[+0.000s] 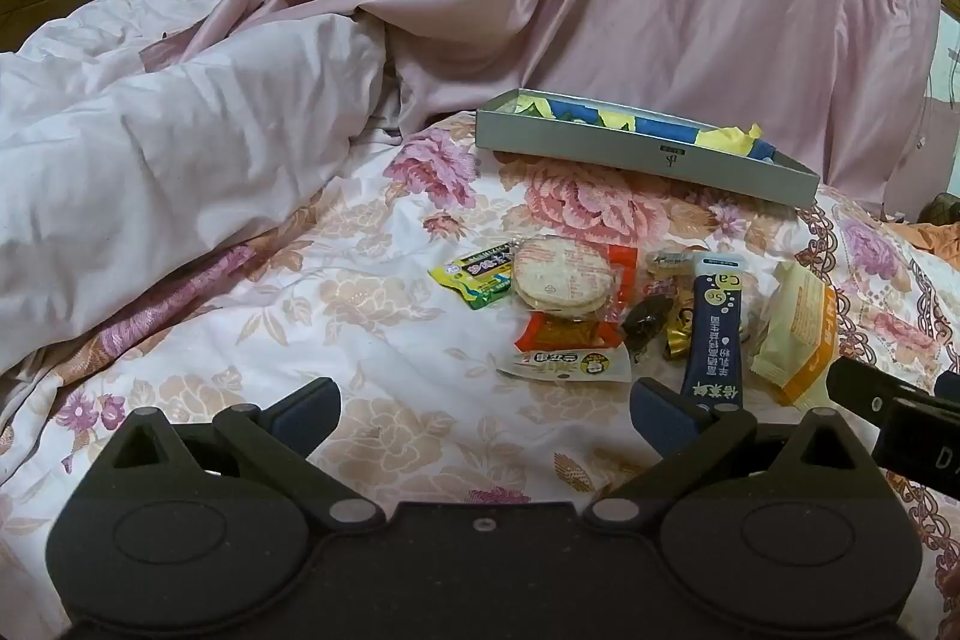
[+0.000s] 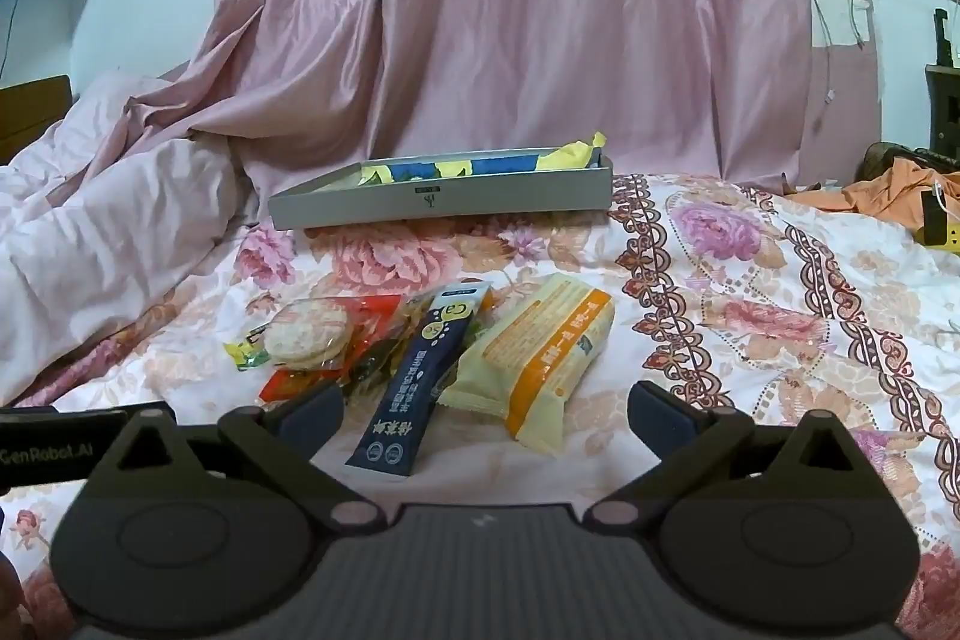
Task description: Organize snacks
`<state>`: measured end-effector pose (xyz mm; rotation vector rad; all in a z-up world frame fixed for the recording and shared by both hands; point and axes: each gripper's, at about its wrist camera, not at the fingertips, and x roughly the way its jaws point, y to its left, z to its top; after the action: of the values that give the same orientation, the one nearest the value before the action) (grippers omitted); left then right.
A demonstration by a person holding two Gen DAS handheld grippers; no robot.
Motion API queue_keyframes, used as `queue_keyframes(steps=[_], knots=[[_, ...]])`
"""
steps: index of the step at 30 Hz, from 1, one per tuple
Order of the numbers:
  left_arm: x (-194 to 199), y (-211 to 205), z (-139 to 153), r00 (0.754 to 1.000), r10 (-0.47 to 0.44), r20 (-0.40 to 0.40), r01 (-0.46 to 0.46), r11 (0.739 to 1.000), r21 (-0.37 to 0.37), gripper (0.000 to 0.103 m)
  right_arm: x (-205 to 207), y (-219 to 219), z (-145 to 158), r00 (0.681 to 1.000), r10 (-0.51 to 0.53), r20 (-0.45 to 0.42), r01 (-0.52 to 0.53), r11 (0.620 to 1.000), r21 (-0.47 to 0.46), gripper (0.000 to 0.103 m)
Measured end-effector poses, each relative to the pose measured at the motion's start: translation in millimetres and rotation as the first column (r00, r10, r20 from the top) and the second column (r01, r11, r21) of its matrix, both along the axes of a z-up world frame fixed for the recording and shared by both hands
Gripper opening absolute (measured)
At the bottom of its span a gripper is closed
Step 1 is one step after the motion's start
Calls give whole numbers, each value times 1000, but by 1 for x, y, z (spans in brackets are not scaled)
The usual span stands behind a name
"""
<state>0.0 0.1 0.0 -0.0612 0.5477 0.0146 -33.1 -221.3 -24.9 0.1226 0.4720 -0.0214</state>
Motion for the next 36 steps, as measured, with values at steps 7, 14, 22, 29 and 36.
queue_keyframes(steps=[7, 14, 22, 29, 36], knots=[[0, 0, 0, 1000, 0, 0, 0, 1000, -1, 102, 3, 0, -2, 1000, -1, -9, 1, 1000, 6, 103], [0, 0, 0, 1000, 0, 0, 0, 1000, 0, 102, 3, 0, -2, 1000, 6, -12, -6, 1000, 11, 103], [0, 0, 0, 1000, 0, 0, 0, 1000, -1, 102, 1, 3, -1, 1000, 4, -12, -4, 1000, 13, 103], [0, 0, 0, 1000, 1, 0, -1, 1000, -1, 102, 1, 1, -2, 1000, 4, -12, -4, 1000, 12, 103], [0, 0, 0, 1000, 0, 0, 0, 1000, -1, 102, 1, 2, -2, 1000, 4, -13, -4, 1000, 13, 103]])
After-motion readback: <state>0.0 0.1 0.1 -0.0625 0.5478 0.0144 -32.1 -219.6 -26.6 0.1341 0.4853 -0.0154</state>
